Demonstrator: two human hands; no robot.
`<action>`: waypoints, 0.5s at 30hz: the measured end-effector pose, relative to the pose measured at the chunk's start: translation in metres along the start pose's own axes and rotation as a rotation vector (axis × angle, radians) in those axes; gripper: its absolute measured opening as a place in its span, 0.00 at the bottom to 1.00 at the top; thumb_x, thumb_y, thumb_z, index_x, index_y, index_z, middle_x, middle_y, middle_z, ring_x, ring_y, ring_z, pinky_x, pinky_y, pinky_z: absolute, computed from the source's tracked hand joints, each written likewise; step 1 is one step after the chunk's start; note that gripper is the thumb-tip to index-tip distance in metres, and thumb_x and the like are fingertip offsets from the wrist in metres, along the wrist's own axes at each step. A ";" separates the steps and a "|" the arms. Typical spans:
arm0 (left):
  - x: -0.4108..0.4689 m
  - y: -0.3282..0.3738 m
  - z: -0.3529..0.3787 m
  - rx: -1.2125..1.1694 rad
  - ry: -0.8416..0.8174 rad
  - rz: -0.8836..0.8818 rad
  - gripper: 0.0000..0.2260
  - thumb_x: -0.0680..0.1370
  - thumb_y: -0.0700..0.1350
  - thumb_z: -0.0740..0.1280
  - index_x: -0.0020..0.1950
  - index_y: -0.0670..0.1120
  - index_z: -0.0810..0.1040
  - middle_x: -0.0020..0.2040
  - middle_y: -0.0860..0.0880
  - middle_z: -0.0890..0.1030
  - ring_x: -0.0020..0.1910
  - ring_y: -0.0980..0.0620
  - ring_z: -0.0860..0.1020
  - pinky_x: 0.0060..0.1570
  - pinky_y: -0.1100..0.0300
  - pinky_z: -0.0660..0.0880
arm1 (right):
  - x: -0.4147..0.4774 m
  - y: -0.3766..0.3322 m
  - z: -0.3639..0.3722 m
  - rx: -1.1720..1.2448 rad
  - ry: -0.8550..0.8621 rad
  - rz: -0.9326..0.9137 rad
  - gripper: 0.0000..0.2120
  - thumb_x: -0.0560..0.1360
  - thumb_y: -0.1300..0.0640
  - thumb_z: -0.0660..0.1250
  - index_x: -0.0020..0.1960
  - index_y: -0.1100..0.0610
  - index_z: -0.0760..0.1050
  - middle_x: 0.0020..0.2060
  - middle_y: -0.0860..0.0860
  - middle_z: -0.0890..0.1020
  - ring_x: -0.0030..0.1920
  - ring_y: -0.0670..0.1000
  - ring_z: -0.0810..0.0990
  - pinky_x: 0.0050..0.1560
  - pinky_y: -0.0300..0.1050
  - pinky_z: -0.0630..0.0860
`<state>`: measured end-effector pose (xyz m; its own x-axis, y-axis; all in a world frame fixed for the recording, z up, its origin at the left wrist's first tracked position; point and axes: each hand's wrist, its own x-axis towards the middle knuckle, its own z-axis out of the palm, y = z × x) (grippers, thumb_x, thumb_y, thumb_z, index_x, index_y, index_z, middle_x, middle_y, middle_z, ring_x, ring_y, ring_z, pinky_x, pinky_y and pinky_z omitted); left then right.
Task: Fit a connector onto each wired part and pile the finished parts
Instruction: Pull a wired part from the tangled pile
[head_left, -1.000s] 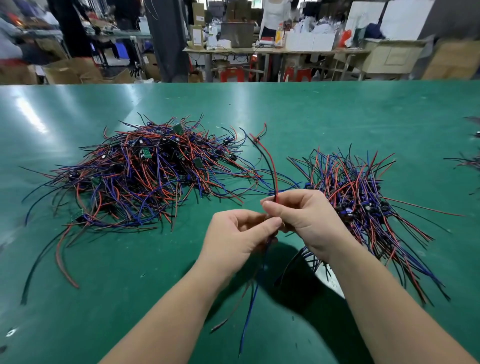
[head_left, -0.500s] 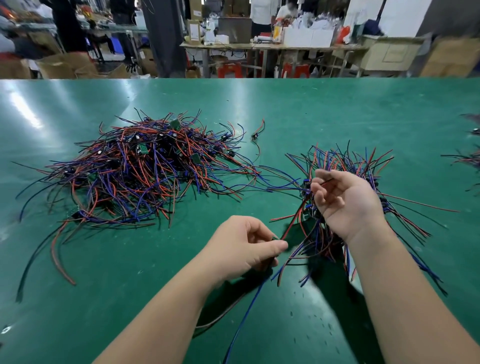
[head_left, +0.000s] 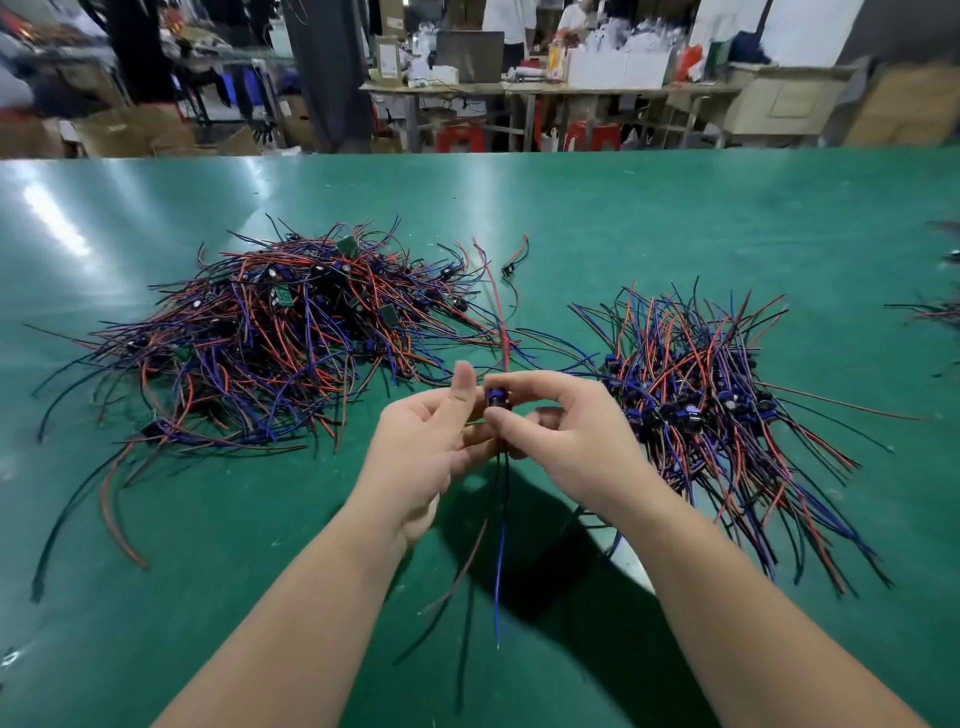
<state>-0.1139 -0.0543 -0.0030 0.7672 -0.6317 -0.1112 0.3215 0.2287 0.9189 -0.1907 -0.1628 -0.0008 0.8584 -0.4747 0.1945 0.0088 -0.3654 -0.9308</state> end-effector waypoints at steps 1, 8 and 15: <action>0.000 0.001 0.000 0.009 -0.035 -0.012 0.21 0.69 0.57 0.65 0.45 0.40 0.81 0.40 0.46 0.85 0.36 0.54 0.83 0.33 0.64 0.78 | 0.000 0.000 -0.001 0.003 0.046 0.012 0.09 0.71 0.58 0.72 0.47 0.45 0.81 0.38 0.48 0.84 0.30 0.50 0.76 0.42 0.59 0.80; 0.008 0.015 -0.017 0.379 0.097 0.088 0.10 0.75 0.53 0.67 0.42 0.49 0.84 0.45 0.56 0.85 0.46 0.62 0.79 0.46 0.60 0.76 | 0.008 -0.012 -0.036 0.273 0.357 0.051 0.12 0.72 0.70 0.67 0.49 0.55 0.82 0.28 0.46 0.81 0.28 0.46 0.80 0.31 0.36 0.76; 0.026 0.013 -0.067 1.580 0.526 -0.023 0.27 0.75 0.57 0.65 0.73 0.53 0.64 0.75 0.42 0.60 0.72 0.41 0.58 0.70 0.46 0.56 | 0.001 0.002 -0.109 -0.666 0.682 0.207 0.13 0.67 0.62 0.69 0.51 0.53 0.81 0.35 0.51 0.81 0.36 0.50 0.77 0.42 0.37 0.67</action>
<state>-0.0524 -0.0185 -0.0195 0.9668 -0.2473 0.0649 -0.2547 -0.9087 0.3308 -0.2459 -0.2518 0.0313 0.3277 -0.8653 0.3793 -0.5804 -0.5011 -0.6419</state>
